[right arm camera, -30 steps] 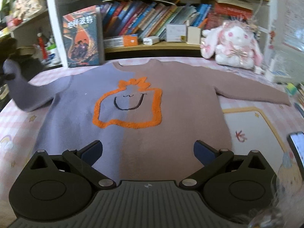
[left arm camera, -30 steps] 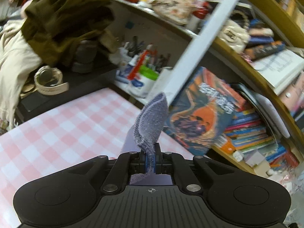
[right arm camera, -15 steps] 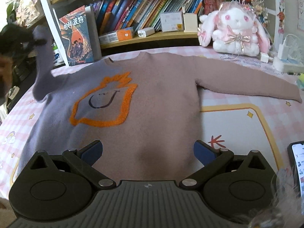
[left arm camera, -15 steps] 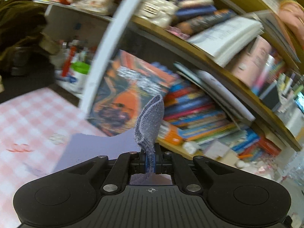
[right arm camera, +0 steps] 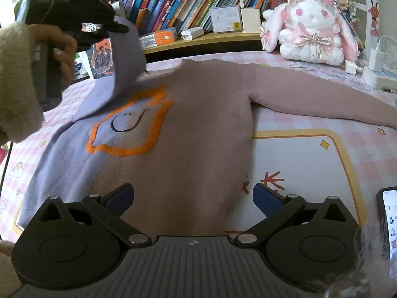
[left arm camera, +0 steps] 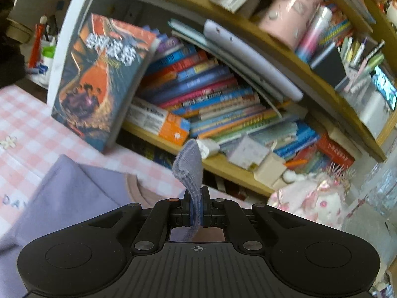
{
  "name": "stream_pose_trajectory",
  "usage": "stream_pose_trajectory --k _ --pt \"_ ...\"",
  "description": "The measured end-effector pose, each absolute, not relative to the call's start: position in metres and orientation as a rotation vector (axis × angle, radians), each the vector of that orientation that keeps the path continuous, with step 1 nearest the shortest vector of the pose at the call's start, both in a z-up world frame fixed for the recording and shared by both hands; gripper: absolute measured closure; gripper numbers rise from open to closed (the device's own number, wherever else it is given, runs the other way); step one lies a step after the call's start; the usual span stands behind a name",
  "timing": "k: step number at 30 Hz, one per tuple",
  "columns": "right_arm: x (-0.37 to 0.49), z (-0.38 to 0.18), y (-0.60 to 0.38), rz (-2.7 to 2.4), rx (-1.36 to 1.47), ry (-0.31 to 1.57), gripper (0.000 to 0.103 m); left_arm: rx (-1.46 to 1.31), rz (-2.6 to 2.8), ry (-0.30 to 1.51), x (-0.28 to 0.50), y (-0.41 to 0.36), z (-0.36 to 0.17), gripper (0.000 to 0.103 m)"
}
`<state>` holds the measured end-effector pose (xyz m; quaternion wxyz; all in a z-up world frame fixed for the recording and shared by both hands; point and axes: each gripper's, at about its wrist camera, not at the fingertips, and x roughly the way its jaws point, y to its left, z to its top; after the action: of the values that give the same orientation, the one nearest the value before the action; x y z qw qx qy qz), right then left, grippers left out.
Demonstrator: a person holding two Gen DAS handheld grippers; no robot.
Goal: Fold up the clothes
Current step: 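Carry the lavender sleeve across the sweater chest with the left gripper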
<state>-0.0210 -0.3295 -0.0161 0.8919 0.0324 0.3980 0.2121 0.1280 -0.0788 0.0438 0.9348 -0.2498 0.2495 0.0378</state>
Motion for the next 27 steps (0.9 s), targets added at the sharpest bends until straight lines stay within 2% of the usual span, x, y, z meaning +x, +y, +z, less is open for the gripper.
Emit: stream_pose_trajectory --k 6,8,9,10,12,13,20,27 --pt "-0.019 -0.018 -0.339 0.416 0.078 0.833 0.000 -0.519 0.069 0.564 0.137 -0.092 0.028 0.099" --pt "-0.019 -0.019 -0.342 0.409 0.081 0.836 0.000 -0.523 0.063 0.581 0.139 -0.097 0.025 0.092" --pt "-0.020 -0.019 -0.343 0.406 0.082 0.837 0.000 -0.527 0.059 0.589 0.140 -0.099 0.023 0.079" --pt "-0.020 -0.019 -0.344 0.405 0.083 0.836 0.000 -0.534 0.049 0.596 0.140 -0.102 0.023 0.058" --pt "-0.021 -0.019 -0.345 0.404 0.083 0.836 0.000 -0.532 0.038 0.582 0.137 -0.107 0.027 0.040" --pt "-0.021 -0.019 -0.345 0.405 0.083 0.836 0.000 -0.530 0.030 0.568 0.134 -0.109 0.031 0.037" --pt "-0.023 -0.018 -0.339 0.439 0.076 0.833 0.000 -0.418 -0.003 0.501 0.091 -0.097 0.056 0.034" --pt "-0.023 -0.019 -0.331 0.418 0.086 0.838 0.000 -0.134 0.190 0.662 0.007 -0.046 0.024 0.035"
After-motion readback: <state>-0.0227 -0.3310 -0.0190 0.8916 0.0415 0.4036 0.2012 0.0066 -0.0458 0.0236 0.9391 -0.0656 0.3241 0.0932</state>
